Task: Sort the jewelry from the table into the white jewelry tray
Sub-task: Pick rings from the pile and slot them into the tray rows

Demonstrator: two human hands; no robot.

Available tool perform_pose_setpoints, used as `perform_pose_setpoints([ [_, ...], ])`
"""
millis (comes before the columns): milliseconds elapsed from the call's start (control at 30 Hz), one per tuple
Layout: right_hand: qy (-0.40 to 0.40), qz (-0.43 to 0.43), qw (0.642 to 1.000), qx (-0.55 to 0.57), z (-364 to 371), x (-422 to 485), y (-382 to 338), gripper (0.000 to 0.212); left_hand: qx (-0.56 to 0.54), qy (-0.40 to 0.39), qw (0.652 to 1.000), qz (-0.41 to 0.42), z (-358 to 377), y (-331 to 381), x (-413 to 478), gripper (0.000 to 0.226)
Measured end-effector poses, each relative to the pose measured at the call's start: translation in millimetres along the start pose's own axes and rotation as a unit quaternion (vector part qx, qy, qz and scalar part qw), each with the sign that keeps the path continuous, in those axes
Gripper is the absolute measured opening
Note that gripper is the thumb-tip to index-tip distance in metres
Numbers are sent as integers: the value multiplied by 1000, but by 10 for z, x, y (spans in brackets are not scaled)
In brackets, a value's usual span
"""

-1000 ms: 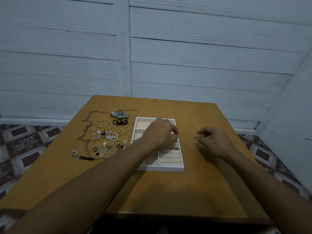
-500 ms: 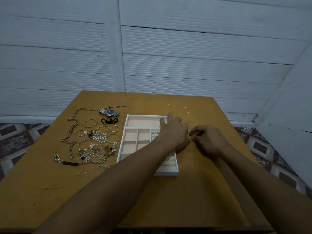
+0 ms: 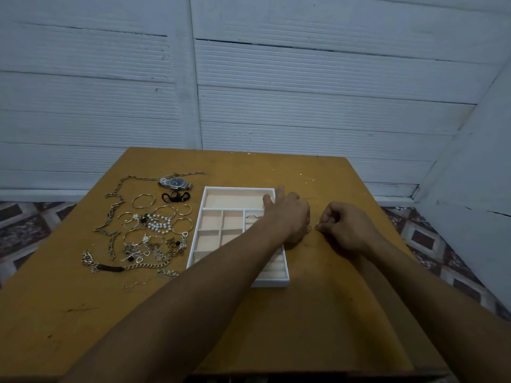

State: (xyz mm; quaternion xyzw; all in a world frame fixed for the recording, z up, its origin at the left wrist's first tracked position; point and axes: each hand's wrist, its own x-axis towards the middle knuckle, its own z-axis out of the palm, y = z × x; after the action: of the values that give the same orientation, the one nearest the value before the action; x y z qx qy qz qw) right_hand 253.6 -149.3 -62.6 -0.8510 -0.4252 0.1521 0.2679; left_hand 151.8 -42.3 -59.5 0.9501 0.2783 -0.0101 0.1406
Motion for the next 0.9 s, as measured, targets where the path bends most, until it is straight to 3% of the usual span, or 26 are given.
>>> perform_pose_setpoints([
  [133,4,7,1000,11,-31,-40,4,6,-1,-3,1000,-1,16,0,13,24],
  [267,23,17,999,36,-102,-98,6,7,-25,35,999,29,-25,-7,-57,10],
  [500,14,13,999,45,-160,-266,5,4,-45,103,992,50,-323,-220,-335,13],
  [900,-12,-59,998,10,23,-433,-448,4,-77,109,991,34,-404,-826,-1014,15],
])
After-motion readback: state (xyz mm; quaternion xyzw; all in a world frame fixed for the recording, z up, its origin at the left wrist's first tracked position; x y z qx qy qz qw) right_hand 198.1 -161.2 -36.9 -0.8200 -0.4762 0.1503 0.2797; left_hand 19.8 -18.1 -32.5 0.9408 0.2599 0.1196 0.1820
